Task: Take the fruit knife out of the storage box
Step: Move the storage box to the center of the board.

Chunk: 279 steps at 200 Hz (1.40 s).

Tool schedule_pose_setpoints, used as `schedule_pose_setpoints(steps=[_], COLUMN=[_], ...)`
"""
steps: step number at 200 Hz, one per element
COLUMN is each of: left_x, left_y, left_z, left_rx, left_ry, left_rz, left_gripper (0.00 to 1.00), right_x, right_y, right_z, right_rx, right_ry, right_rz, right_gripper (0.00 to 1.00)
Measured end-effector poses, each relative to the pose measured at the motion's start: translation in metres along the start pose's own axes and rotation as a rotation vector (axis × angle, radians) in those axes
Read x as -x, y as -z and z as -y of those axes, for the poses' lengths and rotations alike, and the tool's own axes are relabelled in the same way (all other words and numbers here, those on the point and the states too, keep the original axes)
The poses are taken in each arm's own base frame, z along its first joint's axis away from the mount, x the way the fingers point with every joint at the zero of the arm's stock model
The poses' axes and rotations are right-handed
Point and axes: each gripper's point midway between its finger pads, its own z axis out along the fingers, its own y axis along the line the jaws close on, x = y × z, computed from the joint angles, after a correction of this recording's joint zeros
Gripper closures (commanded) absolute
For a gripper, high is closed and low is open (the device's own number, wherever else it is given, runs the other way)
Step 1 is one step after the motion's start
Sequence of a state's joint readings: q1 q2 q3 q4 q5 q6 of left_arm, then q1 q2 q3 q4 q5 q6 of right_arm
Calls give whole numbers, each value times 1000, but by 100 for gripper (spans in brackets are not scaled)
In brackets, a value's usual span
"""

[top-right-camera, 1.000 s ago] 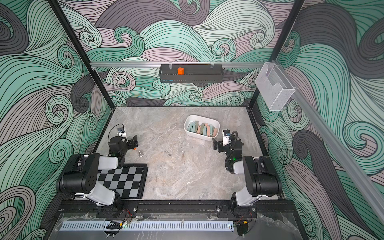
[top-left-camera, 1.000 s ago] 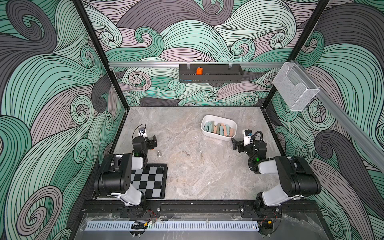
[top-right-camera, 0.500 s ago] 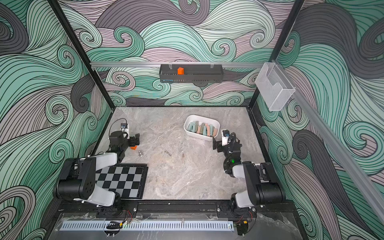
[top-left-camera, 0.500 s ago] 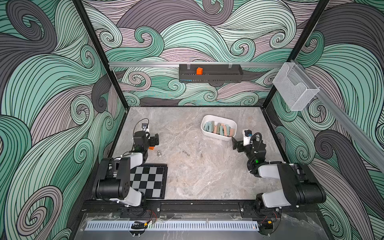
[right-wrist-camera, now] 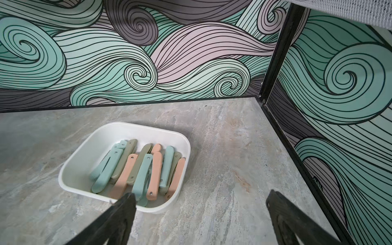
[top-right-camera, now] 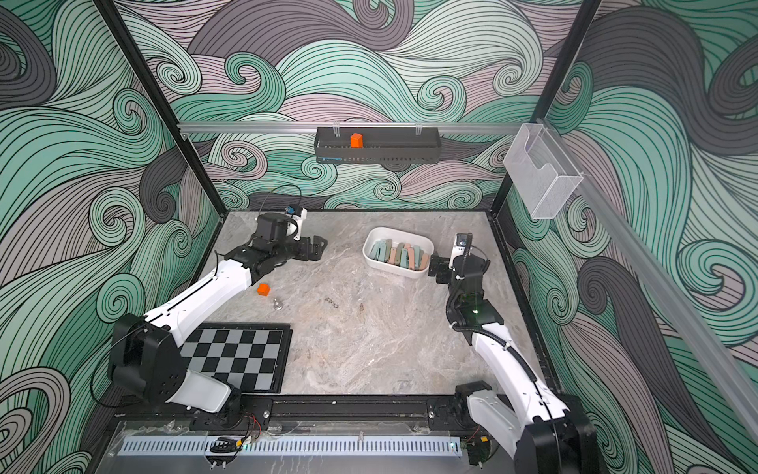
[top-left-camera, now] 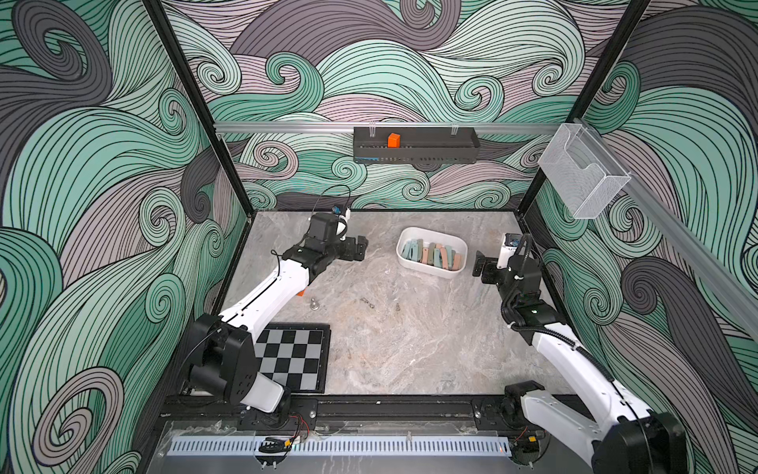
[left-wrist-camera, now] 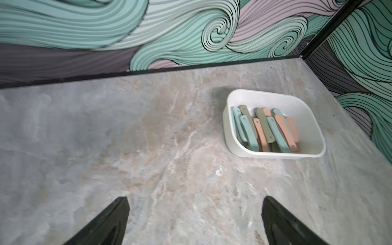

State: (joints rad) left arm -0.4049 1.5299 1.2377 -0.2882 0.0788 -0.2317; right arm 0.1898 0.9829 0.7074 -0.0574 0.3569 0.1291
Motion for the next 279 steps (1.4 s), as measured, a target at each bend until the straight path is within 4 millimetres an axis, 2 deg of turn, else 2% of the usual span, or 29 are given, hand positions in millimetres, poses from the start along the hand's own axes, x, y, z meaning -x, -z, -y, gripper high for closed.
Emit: schedule_pose_setpoints(steps=[29,52,73,99,137,158,185,216,251,279], left_x=[-18,-12,-8,-16,-64,-79,-80,-69,-66,-49], left_y=[-19,-36,-57,-85,-123,-138,-150,-152,-153,-165], left_z=[39,70,84,85,71,66,66,71,71,72], left_rx=[-72,-129,-143,-121,-45,-23,-24,-43,-46,-52], left_ry=[68,111,152,192,231,238,240,240,239,244], left_rz=[-149,-244,-326,-420,-584,-634,-634,-607,-597,-538], left_gripper=[1,4,6,10,10,11,13,14,14,13], right_x=[-7,1,1,-6,-6,-11,-23,-35,-38,-41], right_y=[18,33,45,59,75,83,88,87,84,84], right_z=[-13,-31,-46,-58,-63,-63,-62,-62,-64,-67], right_rx=[68,133,189,231,270,279,288,291,293,304], right_ry=[-52,-84,-101,-100,-97,-96,-94,-83,-77,-81], right_rz=[-177,-307,-418,-538,-597,-622,-656,-693,-708,-722], right_gripper=[1,2,2,1,2,2,2,2,2,1])
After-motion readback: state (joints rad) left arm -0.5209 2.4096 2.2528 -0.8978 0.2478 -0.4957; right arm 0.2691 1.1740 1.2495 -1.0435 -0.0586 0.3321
